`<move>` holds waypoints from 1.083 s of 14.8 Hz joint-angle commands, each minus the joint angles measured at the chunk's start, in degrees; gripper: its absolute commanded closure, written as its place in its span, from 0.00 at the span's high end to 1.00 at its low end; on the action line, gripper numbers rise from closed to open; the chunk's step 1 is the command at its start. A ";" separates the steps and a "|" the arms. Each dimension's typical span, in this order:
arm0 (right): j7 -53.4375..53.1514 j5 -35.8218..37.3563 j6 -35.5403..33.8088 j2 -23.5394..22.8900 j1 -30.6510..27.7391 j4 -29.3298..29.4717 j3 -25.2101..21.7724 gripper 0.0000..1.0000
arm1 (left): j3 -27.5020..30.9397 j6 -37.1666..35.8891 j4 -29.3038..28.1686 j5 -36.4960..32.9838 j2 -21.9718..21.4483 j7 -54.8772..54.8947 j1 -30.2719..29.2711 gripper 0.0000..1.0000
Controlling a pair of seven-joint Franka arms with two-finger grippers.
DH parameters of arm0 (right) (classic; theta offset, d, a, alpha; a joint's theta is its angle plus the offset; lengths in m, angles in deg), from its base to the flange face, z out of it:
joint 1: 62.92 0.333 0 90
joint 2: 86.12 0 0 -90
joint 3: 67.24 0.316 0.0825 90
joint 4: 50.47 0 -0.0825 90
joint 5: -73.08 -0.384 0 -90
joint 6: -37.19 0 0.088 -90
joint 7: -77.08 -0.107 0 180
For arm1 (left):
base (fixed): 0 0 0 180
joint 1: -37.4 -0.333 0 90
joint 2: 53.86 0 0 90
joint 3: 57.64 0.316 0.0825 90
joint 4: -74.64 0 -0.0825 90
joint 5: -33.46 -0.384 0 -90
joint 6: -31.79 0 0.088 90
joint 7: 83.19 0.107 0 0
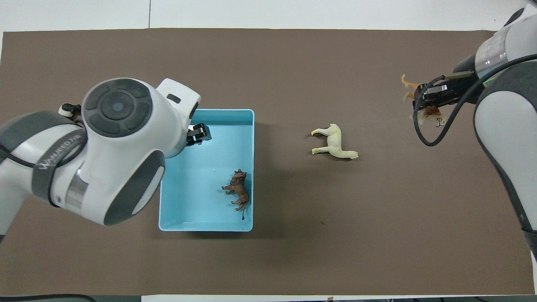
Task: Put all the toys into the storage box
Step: 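Carry the tan deer into the box while the left gripper returns to the dog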
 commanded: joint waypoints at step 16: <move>-50.78 5.93 15.86 -21.27 36.41 9.58 -0.17 1.00 | -0.10 31.40 -1.53 1.00 18.36 67.11 -38.35 1.00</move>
